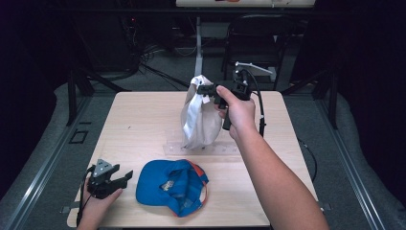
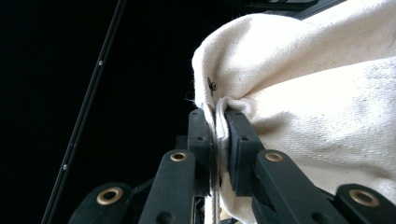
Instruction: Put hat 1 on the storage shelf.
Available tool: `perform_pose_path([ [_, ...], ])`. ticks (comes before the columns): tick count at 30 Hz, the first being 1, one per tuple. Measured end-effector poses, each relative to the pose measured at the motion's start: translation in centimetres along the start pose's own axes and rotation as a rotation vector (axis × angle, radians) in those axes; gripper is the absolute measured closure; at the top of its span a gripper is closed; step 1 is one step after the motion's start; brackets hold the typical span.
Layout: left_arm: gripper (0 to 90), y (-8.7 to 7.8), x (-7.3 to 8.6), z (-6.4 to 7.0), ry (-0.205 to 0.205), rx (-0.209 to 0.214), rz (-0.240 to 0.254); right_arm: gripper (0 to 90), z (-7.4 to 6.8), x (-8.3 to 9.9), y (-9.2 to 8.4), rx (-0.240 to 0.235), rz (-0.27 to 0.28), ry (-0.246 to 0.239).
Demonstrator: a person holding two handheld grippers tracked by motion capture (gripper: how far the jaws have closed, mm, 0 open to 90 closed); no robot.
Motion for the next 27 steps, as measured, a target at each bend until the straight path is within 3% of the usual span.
perform_pose_path([
  [5, 39.6, -0.1, -0.1, 0.1, 0.000, 0.003, -0.003, 81.8, 0.3, -0.1, 0.4, -0.002, 0.005, 0.010],
  [8, 39.8, -0.2, -0.4, 0.3, -0.007, 0.007, 0.021, 81.8, 0.4, -0.1, 0.7, 0.001, 0.009, 0.010],
  [15, 43.1, -1.0, -1.8, 1.7, 0.000, 0.045, 0.056, 81.7, 0.3, 0.0, 1.8, -0.005, 0.003, 0.014],
  [16, 43.1, -1.4, -2.6, 2.6, 0.013, 0.077, 0.075, 81.7, 0.2, 0.1, 1.9, -0.003, 0.003, 0.006],
  [19, 42.1, -1.7, -3.5, 3.8, 0.045, 0.090, 0.087, 81.7, 0.0, 0.1, 2.0, 0.001, 0.001, 0.001],
  [20, 42.2, -1.8, -4.8, 5.0, 0.071, 0.107, 0.113, 81.7, 0.0, 0.1, 2.0, 0.001, 0.003, 0.001],
  [21, 42.2, -1.8, -4.8, 5.0, 0.071, 0.107, 0.113, 81.7, 0.0, 0.1, 1.9, 0.003, 0.004, 0.001],
  [23, 42.3, -1.7, -6.7, 6.8, 0.089, 0.141, 0.139, 81.7, 0.0, 0.2, 1.9, 0.006, -0.001, -0.005],
  [26, 42.8, -1.2, -8.3, 8.8, 0.112, 0.159, 0.155, 81.7, -0.1, 0.2, 1.8, 0.007, -0.003, -0.006],
  [27, 43.2, -1.2, -8.3, 8.8, 0.112, 0.159, 0.155, 81.7, -0.1, 0.2, 1.8, 0.007, -0.003, -0.006],
])
Point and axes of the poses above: each handheld gripper's, and its own axes: y roughly forward along the jaws, x roughly out of its underside, z roughly to its right, the point moved 5 cm from there along y, roughly forward along the jaws, and after that the axes turned 8 degrees about -x, right-handed, at the moved point
